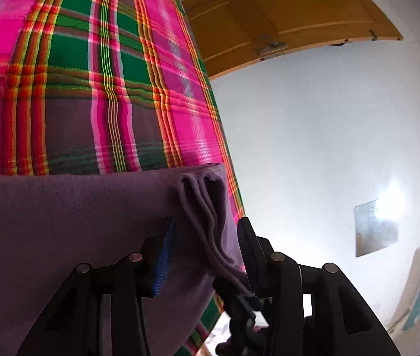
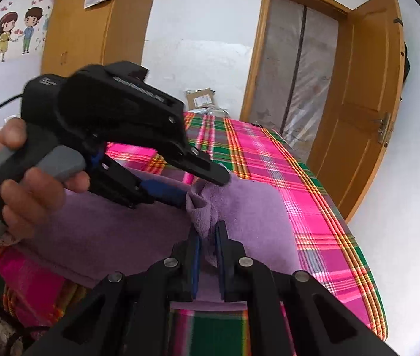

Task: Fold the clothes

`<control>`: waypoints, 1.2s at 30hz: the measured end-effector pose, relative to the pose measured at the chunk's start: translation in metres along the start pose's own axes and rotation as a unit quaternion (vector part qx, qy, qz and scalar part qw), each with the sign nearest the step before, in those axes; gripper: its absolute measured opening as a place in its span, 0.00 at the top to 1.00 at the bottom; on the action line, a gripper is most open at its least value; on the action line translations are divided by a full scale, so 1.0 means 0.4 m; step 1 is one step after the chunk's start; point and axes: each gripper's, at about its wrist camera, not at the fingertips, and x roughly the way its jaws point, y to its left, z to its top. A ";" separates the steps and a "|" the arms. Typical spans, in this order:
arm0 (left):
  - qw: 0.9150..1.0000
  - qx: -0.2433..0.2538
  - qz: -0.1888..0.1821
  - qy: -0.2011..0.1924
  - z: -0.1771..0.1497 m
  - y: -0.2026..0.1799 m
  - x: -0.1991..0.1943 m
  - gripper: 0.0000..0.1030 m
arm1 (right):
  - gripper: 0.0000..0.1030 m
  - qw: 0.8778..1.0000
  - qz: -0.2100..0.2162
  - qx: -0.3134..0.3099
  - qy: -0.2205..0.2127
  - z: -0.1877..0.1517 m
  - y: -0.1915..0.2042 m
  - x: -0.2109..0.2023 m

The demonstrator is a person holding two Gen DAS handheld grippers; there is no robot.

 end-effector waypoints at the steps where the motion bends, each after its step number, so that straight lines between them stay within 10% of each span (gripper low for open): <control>1: 1.000 -0.002 -0.001 0.002 0.000 0.001 0.000 0.57 | 0.90 1.000 0.004 -0.002 -0.001 0.003 0.007 -0.003; 10: 1.000 -0.011 0.000 0.008 -0.021 0.006 -0.040 0.61 | 0.90 0.999 0.027 -0.024 -0.006 0.015 0.061 -0.026; 20: 0.999 0.001 0.031 -0.030 -0.058 0.004 -0.164 0.88 | 0.90 0.998 0.048 -0.041 -0.017 0.031 0.120 -0.059; 36: 0.994 -0.022 0.069 -0.075 -0.064 0.067 -0.263 0.88 | 0.90 0.992 0.107 -0.065 -0.018 0.061 0.219 -0.039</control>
